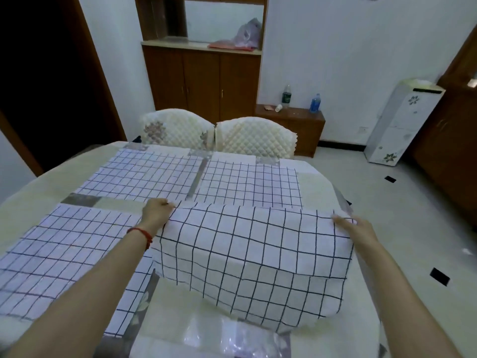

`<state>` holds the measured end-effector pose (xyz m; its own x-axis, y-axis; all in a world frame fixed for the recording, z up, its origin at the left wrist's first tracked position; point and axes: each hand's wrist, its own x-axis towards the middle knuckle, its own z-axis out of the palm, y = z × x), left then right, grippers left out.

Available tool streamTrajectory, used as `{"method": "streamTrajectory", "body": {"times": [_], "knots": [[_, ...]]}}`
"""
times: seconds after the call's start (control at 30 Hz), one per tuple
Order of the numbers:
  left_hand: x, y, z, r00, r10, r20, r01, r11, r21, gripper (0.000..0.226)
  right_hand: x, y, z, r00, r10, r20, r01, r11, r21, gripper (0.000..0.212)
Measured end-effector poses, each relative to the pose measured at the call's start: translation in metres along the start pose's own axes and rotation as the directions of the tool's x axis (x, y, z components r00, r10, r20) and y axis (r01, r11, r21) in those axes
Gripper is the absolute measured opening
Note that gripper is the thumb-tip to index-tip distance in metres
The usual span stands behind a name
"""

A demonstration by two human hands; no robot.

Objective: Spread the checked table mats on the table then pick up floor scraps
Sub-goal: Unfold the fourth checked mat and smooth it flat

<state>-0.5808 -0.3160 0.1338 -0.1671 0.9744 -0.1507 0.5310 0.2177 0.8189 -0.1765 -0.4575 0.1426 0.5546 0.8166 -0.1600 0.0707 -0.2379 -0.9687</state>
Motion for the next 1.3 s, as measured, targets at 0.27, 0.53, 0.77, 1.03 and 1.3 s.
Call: {"method": "streamTrajectory", "body": {"times": [0.27,0.53,0.77,1.03,1.3], "knots": [[0.012,-0.069,0.039,0.984,-0.172,-0.043,0.173,0.984,0.030,0.028,0.007,0.099,0.014,0.874,0.479,0.086,-0.474,0.878,-0.070,0.062],[0.014,-0.097,0.062,0.985,-0.165,0.048,0.162,0.985,0.063,0.030,-0.015,0.139,0.022,0.900,0.431,-0.064,-0.430,0.852,-0.299,0.041],[0.018,-0.092,0.072,0.980,-0.174,0.101,0.142,0.954,0.265,0.034,-0.009,0.144,0.029,0.923,0.342,-0.173,-0.379,0.883,-0.276,0.047],[0.045,-0.088,0.073,0.981,-0.164,0.099,0.158,0.985,0.070,0.047,-0.002,0.141,0.025,0.900,0.426,-0.095,-0.421,0.905,0.064,0.046],[0.027,-0.122,0.070,0.948,-0.276,0.157,0.246,0.951,0.188,0.020,-0.029,0.164,0.012,0.900,0.435,-0.008,-0.431,0.889,-0.157,0.007]]}}
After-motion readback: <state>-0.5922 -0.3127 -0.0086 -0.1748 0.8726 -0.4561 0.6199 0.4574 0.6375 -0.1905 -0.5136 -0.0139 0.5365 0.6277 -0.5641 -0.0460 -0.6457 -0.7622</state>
